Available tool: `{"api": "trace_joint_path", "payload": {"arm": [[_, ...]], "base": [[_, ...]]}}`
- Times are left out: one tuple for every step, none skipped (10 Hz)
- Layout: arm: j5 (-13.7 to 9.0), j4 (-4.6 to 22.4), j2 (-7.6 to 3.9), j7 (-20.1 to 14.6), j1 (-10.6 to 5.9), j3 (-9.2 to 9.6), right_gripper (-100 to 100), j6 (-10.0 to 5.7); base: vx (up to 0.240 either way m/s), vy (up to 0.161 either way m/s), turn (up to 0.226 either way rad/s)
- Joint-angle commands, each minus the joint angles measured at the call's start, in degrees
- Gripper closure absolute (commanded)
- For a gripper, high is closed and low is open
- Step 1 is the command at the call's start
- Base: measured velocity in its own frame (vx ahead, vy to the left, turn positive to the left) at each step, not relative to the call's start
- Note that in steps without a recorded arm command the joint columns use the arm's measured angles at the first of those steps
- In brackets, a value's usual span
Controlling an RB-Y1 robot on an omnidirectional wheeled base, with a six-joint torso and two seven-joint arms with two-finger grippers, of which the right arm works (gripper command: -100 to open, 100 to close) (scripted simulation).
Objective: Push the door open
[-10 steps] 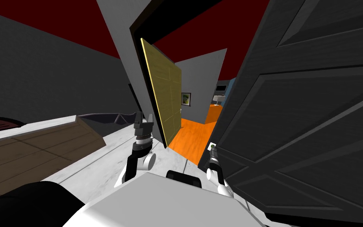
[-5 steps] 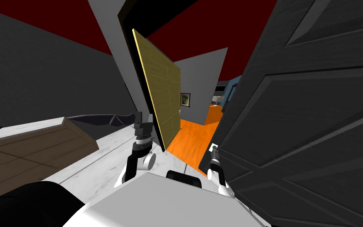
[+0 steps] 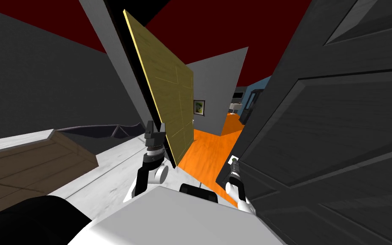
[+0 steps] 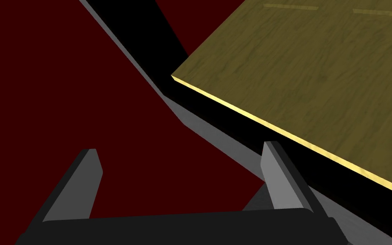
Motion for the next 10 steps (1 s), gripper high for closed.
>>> {"api": "trace_joint_path", "payload": {"arm": [[-0.78, -0.39, -0.57, 0.57, 0.41, -1.29, 100, -0.09], [-1.19, -0.3, -0.72, 0.77, 0.44, -1.86, 100, -0.17], [-1.6, -0.21, -0.88, 0.97, 0.47, -2.43, 100, -0.26], [-1.6, -0.21, -0.88, 0.97, 0.47, -2.43, 100, -0.26], [-2.24, -0.07, -1.11, 1.28, 0.52, -3.31, 100, -0.39], [-2.66, 0.02, -1.27, 1.48, 0.55, -3.89, 100, -0.47], [-2.66, 0.02, -1.27, 1.48, 0.55, -3.89, 100, -0.47], [-2.66, 0.02, -1.27, 1.48, 0.55, -3.89, 100, -0.47], [-3.5, 0.2, -1.58, 1.88, 0.62, -5.06, 100, -0.65], [-3.71, 0.24, -1.65, 1.98, 0.64, -5.34, 100, -0.69]], "base": [[0.192, 0.011, -0.043], [0.17, 0.019, -0.066], [0.196, -0.005, -0.042], [0.145, -0.01, -0.022], [0.143, -0.008, -0.019], [0.19, 0.019, -0.091], [0.135, 0.004, -0.033], [0.057, -0.014, 0.018], [0.152, -0.019, -0.042], [0.193, 0.004, -0.074]]}}
